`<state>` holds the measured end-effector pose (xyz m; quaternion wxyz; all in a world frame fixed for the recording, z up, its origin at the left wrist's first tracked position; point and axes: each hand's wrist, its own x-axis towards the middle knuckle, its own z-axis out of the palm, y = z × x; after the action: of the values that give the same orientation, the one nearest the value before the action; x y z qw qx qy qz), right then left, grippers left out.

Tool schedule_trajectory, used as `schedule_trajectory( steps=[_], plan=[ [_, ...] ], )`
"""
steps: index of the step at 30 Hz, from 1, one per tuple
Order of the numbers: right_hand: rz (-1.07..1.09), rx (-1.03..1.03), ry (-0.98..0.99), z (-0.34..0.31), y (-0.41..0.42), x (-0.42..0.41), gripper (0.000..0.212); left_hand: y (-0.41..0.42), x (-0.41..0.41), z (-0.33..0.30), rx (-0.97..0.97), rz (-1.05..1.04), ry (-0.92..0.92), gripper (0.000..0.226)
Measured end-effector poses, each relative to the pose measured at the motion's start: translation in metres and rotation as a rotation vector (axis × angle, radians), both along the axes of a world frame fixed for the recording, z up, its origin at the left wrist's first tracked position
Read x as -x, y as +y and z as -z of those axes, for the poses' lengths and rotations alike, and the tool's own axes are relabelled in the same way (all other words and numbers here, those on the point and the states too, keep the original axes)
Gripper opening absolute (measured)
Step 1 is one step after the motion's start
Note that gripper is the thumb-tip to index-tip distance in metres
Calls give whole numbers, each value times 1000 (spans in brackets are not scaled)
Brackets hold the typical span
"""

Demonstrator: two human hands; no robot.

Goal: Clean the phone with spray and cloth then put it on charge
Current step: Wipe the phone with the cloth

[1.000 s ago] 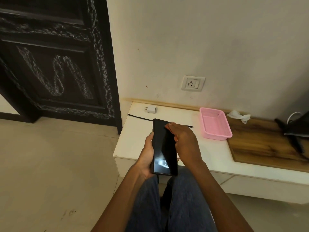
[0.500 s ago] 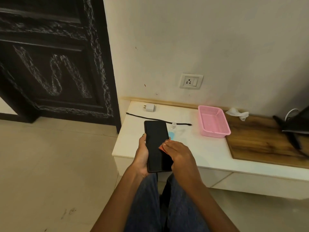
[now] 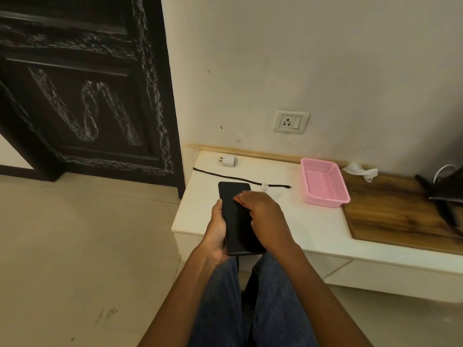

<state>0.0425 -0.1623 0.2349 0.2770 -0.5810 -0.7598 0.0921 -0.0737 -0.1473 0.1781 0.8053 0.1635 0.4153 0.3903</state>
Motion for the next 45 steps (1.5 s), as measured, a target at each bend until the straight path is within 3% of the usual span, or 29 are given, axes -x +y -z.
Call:
schedule_trajectory(
  steps=[5,16,19,27,30,35,43,45],
  plan=[
    [-112,77,-39,17,-42,-2,43,1,4,2,66,-60,-129,76],
    [-61,-185,-75,13,-75,-3,36,-1,1,4,145,-194,-388,72],
    [-107,-172,-74,16,-74,5,30,1,2,-1,166,-234,-395,72],
    [-186,-170,-64,21,-73,23,53,2,2,-2,204,-260,-341,70],
    [-193,-152,-40,21,-71,10,41,1,1,-2,178,-229,-371,71],
    [-92,-68,-23,16,-61,-9,49,3,0,-4,121,-216,-379,70],
    [-176,-163,-89,19,-74,25,50,6,3,0,106,-198,-316,74],
    [-174,-207,-98,16,-71,31,42,3,3,-1,108,-158,-366,75]
  ],
)
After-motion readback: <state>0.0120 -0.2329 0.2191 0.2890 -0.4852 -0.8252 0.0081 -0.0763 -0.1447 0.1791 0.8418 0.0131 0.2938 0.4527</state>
